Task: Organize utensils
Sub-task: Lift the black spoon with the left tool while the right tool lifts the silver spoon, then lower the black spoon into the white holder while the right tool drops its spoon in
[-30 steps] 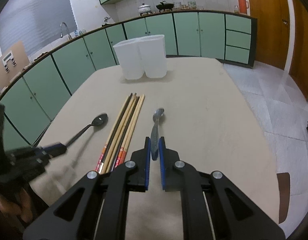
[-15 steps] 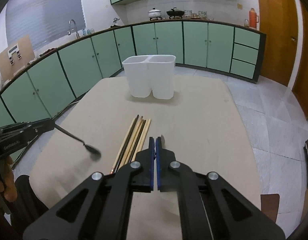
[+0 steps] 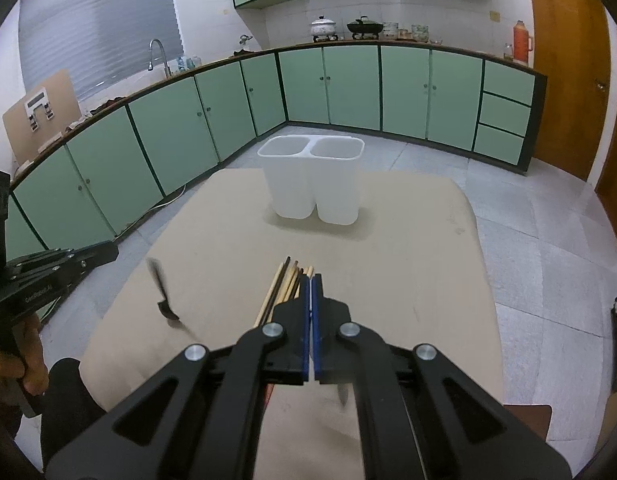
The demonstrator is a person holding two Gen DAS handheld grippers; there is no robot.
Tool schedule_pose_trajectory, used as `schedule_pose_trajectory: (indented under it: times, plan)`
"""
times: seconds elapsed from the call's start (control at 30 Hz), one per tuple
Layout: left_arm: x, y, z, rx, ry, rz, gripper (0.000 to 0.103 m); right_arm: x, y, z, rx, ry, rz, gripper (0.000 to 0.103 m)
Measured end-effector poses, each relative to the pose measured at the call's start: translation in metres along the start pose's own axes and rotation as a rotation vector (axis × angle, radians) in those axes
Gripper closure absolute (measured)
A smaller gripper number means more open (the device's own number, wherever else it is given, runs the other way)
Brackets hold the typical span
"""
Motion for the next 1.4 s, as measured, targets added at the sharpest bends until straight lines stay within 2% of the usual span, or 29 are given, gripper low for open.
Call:
schedule_pose_trajectory:
  times: [0.2,0.4,0.5,0.53,0.63,0.77,0.87,1.03,1.23,1.4]
  plan:
    - [0.005,0.0,0.001,-0.007,0.008,-0.005,0.103,0.008,-0.008,0.0,0.008,-0.006,-0.017,0.103]
    - [-0.029,0.049,-0.014,-0.072,0.064,0.159,0.1,0.003,-0.012,-0.006,0.007,0.011,-0.014,0.103]
    - [-0.042,0.075,-0.027,-0.088,0.116,0.212,0.091,0.001,-0.012,-0.012,0.003,0.018,-0.009,0.103]
    - [-0.045,0.087,-0.031,-0.087,0.134,0.225,0.082,0.0,-0.013,-0.013,0.002,0.019,-0.009,0.103]
    - [-0.049,0.11,-0.028,-0.074,0.133,0.251,0.064,-0.005,-0.011,-0.018,-0.001,0.028,-0.005,0.103]
    - [-0.059,0.131,-0.021,-0.054,0.124,0.289,0.064,-0.011,-0.005,-0.021,0.006,0.039,0.005,0.103]
    - [-0.069,0.142,-0.007,0.019,0.122,0.322,0.064,-0.013,-0.001,-0.024,0.01,0.047,0.012,0.103]
    - [-0.08,0.153,0.003,0.011,0.091,0.368,0.064,-0.011,0.003,-0.028,0.018,0.057,0.009,0.103]
    - [-0.079,0.161,0.001,0.034,0.096,0.374,0.064,-0.01,0.007,-0.026,0.019,0.049,0.009,0.103]
    - [-0.073,0.171,-0.006,0.038,0.121,0.417,0.066,-0.009,0.005,-0.025,0.021,0.043,0.013,0.103]
Point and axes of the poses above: each gripper's, at about its wrist camera, not at the fingertips, and y roughly the way its jaws point, z to its left, x to its top, the point moved 9 cm from there along y, roughly the way its jaws point, and after that the axes turned 11 degrees about -x, right-handed, at the moved point
